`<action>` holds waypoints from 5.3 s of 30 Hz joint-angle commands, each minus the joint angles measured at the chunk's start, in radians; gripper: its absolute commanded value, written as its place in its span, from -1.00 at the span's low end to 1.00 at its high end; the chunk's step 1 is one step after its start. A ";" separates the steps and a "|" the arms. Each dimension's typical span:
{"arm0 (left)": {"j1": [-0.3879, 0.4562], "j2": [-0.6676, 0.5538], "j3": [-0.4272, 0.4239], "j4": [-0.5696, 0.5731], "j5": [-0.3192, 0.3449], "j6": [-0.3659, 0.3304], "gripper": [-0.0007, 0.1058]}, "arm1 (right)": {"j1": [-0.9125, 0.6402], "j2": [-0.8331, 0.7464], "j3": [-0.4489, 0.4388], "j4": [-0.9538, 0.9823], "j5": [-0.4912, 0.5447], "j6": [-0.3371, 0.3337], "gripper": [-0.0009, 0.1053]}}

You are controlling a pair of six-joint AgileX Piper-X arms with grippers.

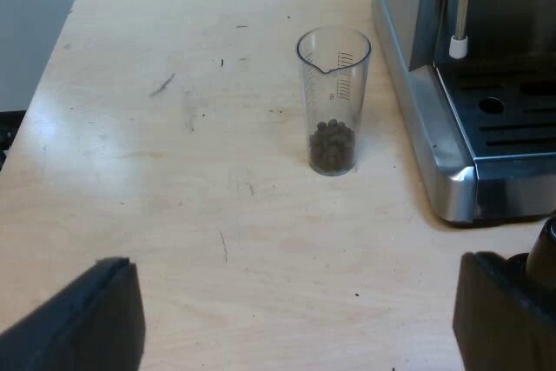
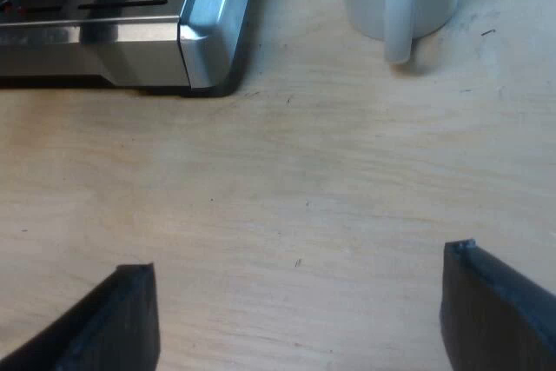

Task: Pour the beans into the coffee machine

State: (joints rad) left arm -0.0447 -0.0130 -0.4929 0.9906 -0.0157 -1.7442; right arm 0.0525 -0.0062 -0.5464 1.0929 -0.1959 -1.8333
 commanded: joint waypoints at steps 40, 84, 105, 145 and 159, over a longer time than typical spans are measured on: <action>-0.031 0.265 -0.164 -0.108 0.058 -0.002 0.50 | 0.000 0.369 -0.377 -0.225 -0.351 -0.033 0.31; -0.031 0.311 -0.076 -0.207 0.088 -0.002 0.50 | 0.442 0.764 -0.369 -0.478 -0.251 -0.101 0.31; -0.031 0.314 0.076 -0.386 0.103 -0.002 0.50 | 0.441 0.782 -0.369 -0.492 -0.251 -0.101 0.31; -0.031 0.674 0.382 -1.157 0.122 -0.032 0.77 | 0.441 0.782 -0.369 -0.492 -0.251 -0.101 0.31; -0.031 1.041 0.382 -1.519 0.086 -0.032 0.77 | 0.441 0.782 -0.369 -0.543 -0.251 -0.101 0.31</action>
State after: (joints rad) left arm -0.0698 1.0221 -0.1081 -0.4953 0.0803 -1.7697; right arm 0.4914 0.7807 -0.9121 0.5640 -0.4413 -1.9155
